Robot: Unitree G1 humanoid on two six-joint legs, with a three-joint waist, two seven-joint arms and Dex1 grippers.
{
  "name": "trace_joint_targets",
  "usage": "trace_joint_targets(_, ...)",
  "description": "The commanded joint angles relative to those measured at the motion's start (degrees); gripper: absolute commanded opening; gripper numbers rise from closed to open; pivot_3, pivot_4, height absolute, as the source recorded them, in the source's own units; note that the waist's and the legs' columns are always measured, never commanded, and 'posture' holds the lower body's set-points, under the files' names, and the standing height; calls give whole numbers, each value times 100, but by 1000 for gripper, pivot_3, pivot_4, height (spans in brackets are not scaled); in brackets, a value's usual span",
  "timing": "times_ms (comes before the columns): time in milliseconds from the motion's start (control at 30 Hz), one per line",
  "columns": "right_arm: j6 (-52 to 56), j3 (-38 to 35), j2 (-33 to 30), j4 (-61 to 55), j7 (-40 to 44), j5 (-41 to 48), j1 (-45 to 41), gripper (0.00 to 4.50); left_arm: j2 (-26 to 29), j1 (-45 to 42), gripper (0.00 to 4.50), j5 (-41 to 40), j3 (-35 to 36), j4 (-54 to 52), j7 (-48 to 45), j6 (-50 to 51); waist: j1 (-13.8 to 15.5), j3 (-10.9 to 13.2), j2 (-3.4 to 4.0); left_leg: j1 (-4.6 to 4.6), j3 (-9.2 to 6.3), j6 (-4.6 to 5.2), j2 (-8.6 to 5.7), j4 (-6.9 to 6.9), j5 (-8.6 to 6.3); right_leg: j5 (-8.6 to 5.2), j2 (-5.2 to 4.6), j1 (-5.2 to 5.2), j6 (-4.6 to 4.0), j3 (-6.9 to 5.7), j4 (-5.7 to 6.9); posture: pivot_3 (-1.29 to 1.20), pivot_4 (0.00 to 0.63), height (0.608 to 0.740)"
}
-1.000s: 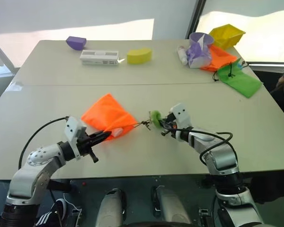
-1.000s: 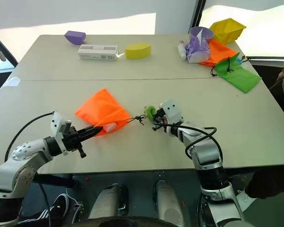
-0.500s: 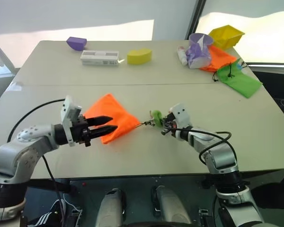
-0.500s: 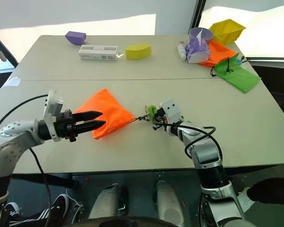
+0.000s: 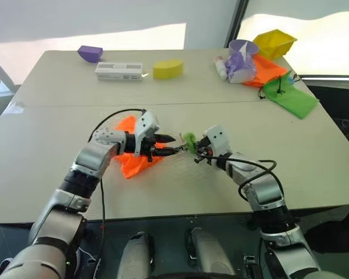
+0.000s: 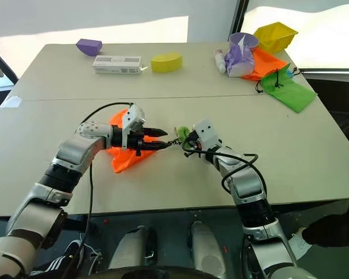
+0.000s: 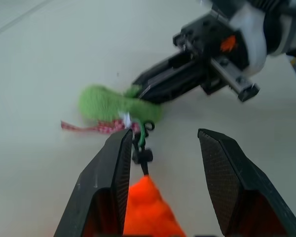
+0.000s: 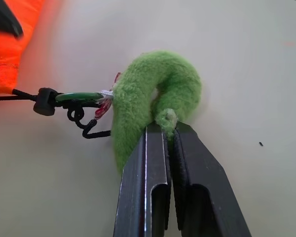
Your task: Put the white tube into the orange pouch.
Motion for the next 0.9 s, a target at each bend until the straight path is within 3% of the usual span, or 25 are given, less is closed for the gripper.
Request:
trace_joint_targets(33,-96,19,81,81,-269,-192,111,0,-88,-301,2264,321,-45,439,-270,-422,19,0,0,-1,-1,0,2,0,0,0,1,0,-1,0,1,0,150,740)
trace_joint_targets(133,-175,-22,108,118,-344,-222,119,0,-278,-535,2264,601,-94,1018,-299,-744,26,0,0,0,-3,0,1,5,0,1,-1,3,-2,0,2,0,150,740)
trace_joint_targets(333,-266,-61,104,140,-439,-278,174,0,-665,-795,2264,631,96,1620,-224,-427,24,0,-1,-2,1,0,-2,12,0,2,-20,8,0,2,-1,0,150,740)
trace_joint_targets(567,-282,-48,140,133,-513,-294,145,0,-673,-787,2264,741,17,1537,-332,-231,23,0,0,-2,-8,1,-4,11,0,1,-11,7,2,-5,2,0,150,740)
trace_joint_targets(700,-298,-55,124,159,-509,-297,122,0,-674,-736,928,858,26,1483,-250,-280,23,0,-1,-2,-7,1,-4,11,0,1,-12,7,2,-4,2,0,150,740)
trace_joint_targets(900,-299,-10,136,193,-482,-301,94,0,-787,-695,928,943,156,1490,41,-561,25,0,-1,-3,-7,1,-1,11,0,1,-15,8,2,-3,2,0,150,740)
